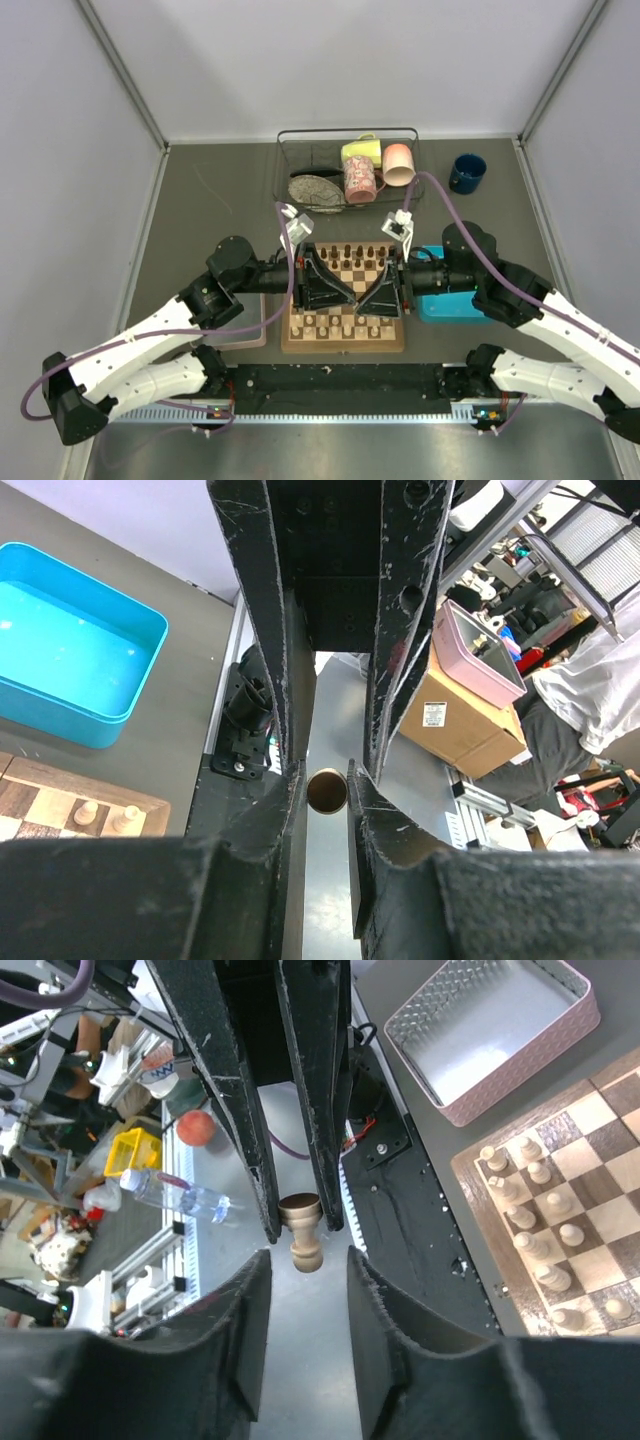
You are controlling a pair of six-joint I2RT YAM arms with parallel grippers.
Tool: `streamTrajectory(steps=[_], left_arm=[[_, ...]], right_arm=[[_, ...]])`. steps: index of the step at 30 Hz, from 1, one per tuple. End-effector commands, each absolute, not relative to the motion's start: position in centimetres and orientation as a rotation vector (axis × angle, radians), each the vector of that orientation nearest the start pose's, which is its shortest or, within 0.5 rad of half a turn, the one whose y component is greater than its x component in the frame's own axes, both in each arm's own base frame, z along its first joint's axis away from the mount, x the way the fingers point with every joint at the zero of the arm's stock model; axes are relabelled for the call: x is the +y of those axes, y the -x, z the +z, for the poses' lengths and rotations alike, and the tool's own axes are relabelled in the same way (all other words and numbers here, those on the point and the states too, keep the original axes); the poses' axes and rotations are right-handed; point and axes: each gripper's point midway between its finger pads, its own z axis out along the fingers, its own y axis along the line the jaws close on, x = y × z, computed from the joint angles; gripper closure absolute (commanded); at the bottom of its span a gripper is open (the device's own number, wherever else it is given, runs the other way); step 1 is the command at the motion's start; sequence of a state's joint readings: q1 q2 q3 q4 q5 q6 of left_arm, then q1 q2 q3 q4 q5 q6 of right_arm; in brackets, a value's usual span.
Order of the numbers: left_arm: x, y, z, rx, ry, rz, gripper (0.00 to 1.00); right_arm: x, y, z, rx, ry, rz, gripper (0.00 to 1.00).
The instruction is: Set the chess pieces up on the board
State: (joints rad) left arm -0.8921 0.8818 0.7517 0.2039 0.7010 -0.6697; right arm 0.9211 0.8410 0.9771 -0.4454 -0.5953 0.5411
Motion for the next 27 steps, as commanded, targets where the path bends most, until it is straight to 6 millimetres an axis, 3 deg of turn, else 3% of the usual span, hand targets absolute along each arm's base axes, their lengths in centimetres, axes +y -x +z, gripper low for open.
streamTrajectory(steps=[1, 3, 7, 8, 10, 12, 13, 14, 15, 16, 17, 27], left_arm=[[-31.0, -7.8, 35.0, 1.481, -0.848, -1.715, 0.94], [-30.5, -8.8, 35.2, 1.479, -0.749, -1.673, 0.96], [-28.3, -10.4, 37.5, 1.349, -0.511, -1.63, 0.98], [-27.8, -10.6, 37.8, 1.329, -0.47, -1.633, 0.99], [-26.8, -11.0, 38.4, 1.297, -0.399, -1.611, 0.99], [-26.4, -11.2, 38.7, 1.29, -0.375, -1.604, 0.99], [-26.2, -11.5, 38.8, 1.293, -0.351, -1.595, 1.0], [-26.1, -11.5, 38.9, 1.29, -0.343, -1.596, 1.0], [-26.0, -11.6, 38.9, 1.288, -0.335, -1.592, 0.99], [-26.0, -11.7, 39.0, 1.287, -0.329, -1.592, 0.99], [-26.0, -11.8, 39.0, 1.288, -0.318, -1.589, 1.0], [-26.9, -12.2, 38.1, 1.32, -0.309, -1.617, 1.0]], right_arm=[[28.3, -6.3, 33.6, 1.817, 0.854, 1.555, 0.58], [28.2, -6.2, 34.8, 1.748, 0.833, 1.583, 0.47], [27.9, -6.9, 36.3, 1.676, 0.687, 1.626, 0.44], [27.9, -7.9, 37.5, 1.62, 0.608, 1.618, 0.43], [27.8, -8.4, 37.1, 1.62, 0.504, 1.652, 0.43], [27.8, -9.2, 38.6, 1.522, 0.418, 1.698, 0.42], [28.0, -9.7, 37.3, 1.555, 0.356, 1.726, 0.42], [28.0, -10.1, 37.3, 1.537, 0.3, 1.743, 0.42], [27.7, -10.1, 38.9, 1.431, 0.275, 1.798, 0.42], [28.0, -10.3, 37.5, 1.458, 0.224, 1.837, 0.43], [28.0, -10.7, 37.5, 1.441, 0.185, 1.853, 0.43], [28.4, -11.3, 39.2, 1.371, 0.098, 1.935, 0.45]])
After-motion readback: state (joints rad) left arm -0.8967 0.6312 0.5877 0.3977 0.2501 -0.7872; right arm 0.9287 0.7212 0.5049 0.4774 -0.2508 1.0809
